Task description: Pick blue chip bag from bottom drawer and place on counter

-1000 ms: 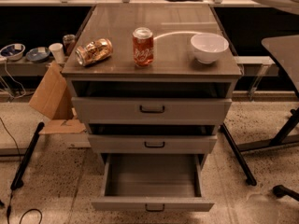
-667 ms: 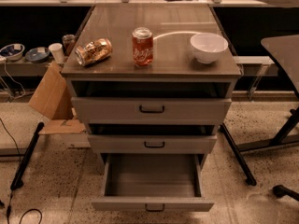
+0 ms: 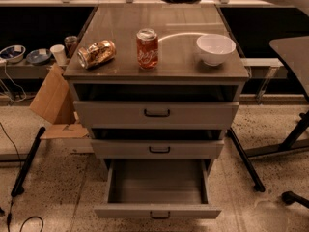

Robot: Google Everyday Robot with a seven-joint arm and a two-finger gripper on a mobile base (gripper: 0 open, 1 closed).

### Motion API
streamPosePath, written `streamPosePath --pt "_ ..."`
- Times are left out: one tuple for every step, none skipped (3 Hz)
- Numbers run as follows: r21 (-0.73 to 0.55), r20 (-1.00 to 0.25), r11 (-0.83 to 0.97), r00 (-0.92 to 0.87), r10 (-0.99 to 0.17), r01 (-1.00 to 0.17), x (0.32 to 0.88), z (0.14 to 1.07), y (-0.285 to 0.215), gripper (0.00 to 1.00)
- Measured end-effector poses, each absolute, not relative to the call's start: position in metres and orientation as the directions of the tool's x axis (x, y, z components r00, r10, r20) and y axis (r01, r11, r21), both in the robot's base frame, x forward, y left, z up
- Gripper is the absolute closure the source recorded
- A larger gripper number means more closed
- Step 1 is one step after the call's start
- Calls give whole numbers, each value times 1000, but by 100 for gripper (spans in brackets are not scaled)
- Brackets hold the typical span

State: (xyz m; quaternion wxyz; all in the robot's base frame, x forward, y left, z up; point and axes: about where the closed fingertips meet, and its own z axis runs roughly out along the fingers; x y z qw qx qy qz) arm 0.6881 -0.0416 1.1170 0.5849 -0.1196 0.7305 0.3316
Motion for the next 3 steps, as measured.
streamPosePath --pt "335 -937 764 -279 210 -551 692 1115 -43 100" --pt "327 -939 778 -276 204 -536 707 1108 -44 100" --pt "332 -935 795 -287 207 -509 731 1095 -46 100"
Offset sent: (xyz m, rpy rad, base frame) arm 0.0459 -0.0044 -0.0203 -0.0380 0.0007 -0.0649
